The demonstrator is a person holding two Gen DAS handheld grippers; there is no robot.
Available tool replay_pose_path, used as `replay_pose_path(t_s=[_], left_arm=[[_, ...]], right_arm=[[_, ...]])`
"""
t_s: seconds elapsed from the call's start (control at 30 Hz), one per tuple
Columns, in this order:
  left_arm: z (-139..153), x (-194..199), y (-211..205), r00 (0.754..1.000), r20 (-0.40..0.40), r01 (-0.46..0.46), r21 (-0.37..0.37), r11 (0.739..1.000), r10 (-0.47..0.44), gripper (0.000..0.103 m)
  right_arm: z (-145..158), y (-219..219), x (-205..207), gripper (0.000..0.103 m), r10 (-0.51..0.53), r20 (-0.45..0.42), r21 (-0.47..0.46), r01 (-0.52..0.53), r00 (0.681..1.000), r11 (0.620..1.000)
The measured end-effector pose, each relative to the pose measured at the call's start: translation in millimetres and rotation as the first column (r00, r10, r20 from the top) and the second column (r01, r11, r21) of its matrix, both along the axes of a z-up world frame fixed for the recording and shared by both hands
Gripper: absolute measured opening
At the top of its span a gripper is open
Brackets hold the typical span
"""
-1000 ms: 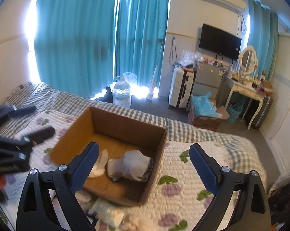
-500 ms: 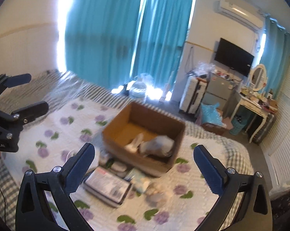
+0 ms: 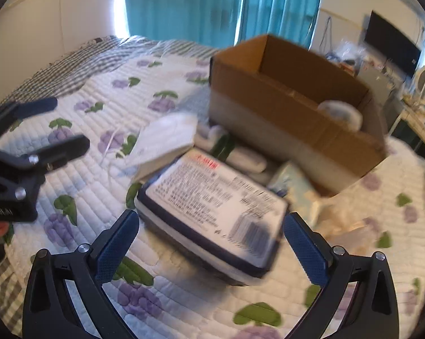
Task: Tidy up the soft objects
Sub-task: 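Grasp the black-and-white labeled package with the right gripper, then grasp the white face mask with the left gripper while the right gripper holds the package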
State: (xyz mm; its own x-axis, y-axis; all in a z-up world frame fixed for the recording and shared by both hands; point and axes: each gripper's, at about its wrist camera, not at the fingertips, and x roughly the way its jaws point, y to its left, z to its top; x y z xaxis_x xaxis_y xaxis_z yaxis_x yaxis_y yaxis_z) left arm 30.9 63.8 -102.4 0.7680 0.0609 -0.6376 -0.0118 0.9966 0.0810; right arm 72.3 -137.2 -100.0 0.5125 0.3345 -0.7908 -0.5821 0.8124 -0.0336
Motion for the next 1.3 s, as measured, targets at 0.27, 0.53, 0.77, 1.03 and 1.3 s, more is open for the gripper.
replay_pose_path(t_s=[0.27, 0.53, 0.77, 1.03, 1.3], left_arm=[[-12.9, 3.6, -0.5, 0.999, -0.041, 0.017, -0.023, 1.0, -0.018, 0.103], [-21.3, 3.9, -2.8, 0.999, -0.053, 0.0, 0.014, 1.0, 0.001, 0.103], [-23.4, 1.5, -12.8, 0.999, -0.047, 0.009, 0.055, 0.998, -0.006, 0.103], [-20.5, 22.5, -40.7, 0.996, -0.077, 0.035, -0.018, 0.999, -0.037, 0.103], [-43.8, 63.9, -59.9, 0.986, -0.153, 0.054, -0.032, 0.998, -0.059, 0.102]], right_arm=[[-33.1, 17.5, 2.3, 0.103, 0.038, -0.015, -0.164, -0.04, 0.999, 0.986], [-30.9, 10.8, 3.1, 0.078, -0.026, 0.066, -0.209, 0.039, 0.998, 0.977], [8.2, -33.6, -8.9, 0.056, -0.139, 0.051, 0.063, 0.136, 0.989, 0.989], [50.5, -60.2, -14.0, 0.055, -0.238, 0.134, 0.174, 0.214, 0.962, 0.961], [49.4, -85.9, 2.0, 0.055, -0.326, 0.115, 0.161, 0.306, 0.938, 0.938]])
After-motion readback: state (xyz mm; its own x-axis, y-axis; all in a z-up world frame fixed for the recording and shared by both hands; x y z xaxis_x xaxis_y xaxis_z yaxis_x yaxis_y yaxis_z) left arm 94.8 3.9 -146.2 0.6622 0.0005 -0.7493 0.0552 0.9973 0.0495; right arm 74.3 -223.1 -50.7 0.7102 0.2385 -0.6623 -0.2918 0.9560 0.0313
